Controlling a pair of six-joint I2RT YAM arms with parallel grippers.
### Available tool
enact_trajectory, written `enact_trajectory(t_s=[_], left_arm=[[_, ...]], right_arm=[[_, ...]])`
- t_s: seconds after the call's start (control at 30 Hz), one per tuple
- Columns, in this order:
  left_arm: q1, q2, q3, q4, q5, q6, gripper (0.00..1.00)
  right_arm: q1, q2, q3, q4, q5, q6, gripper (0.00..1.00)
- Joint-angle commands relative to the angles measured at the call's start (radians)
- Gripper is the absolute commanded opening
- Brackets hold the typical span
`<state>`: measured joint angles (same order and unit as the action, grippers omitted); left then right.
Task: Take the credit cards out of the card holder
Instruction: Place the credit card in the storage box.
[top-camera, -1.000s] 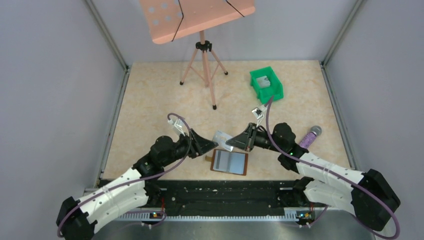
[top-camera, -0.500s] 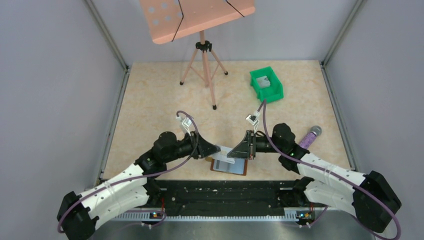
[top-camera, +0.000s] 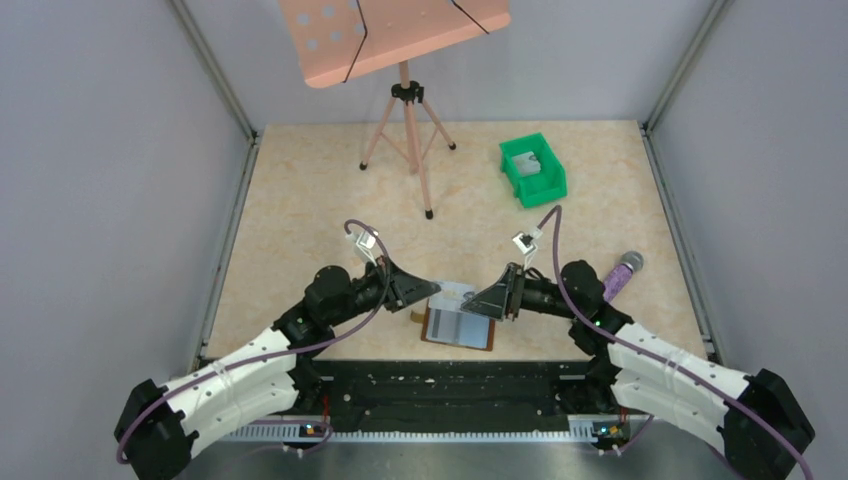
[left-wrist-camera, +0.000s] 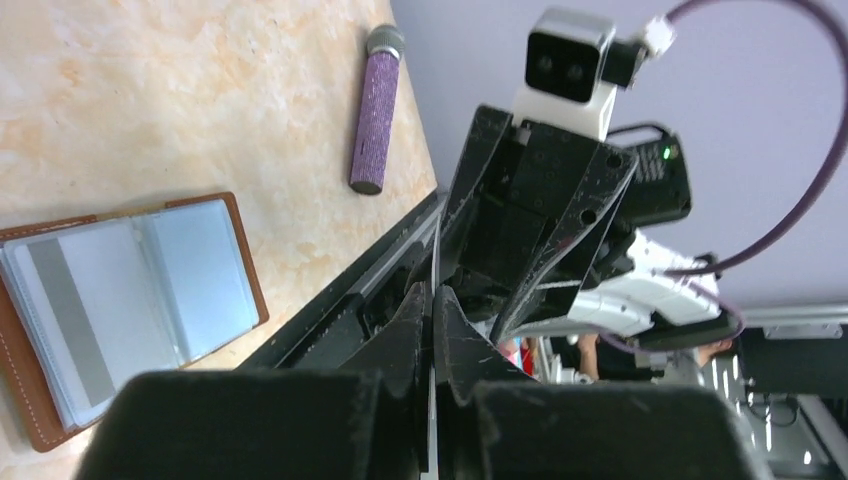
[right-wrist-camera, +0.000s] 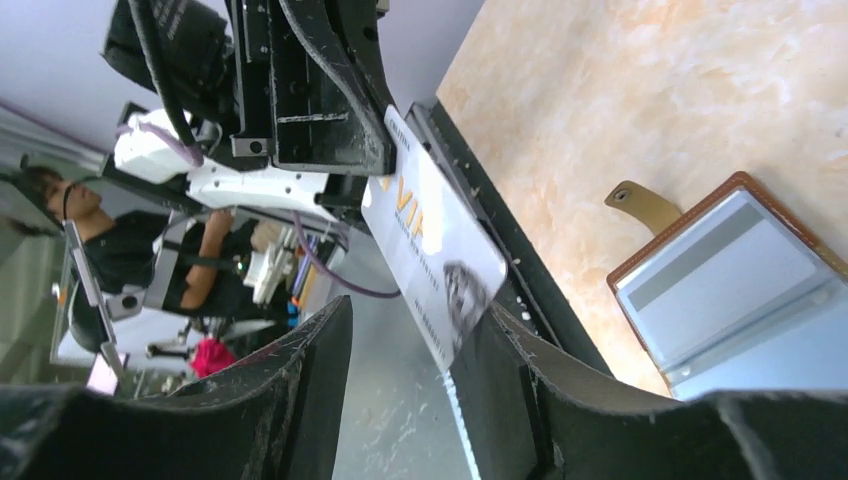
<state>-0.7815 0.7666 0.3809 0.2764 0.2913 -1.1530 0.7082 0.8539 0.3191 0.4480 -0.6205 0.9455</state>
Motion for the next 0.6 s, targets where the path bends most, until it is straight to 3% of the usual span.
enact_trajectory(t_s=[0.0,0.2,0.57], left_arm=[[0.002,-0.011,-0.041,0.135,-0.126,-0.08,0.0],[0.002,0.008,-0.047,0.169,-0.157,-0.095,0.0],[0.002,0.058,-0.048,0.245,-0.139,-0.114,0.0]], right_arm=[[-0.007,-0.088,-0.071,0.095,0.147,0.118,0.48],[-0.007,-0.127,-0.149,0.203,0.216,0.2,0.38],[-0.007,-0.088,-0.174,0.291,0.277,0.228,0.4]])
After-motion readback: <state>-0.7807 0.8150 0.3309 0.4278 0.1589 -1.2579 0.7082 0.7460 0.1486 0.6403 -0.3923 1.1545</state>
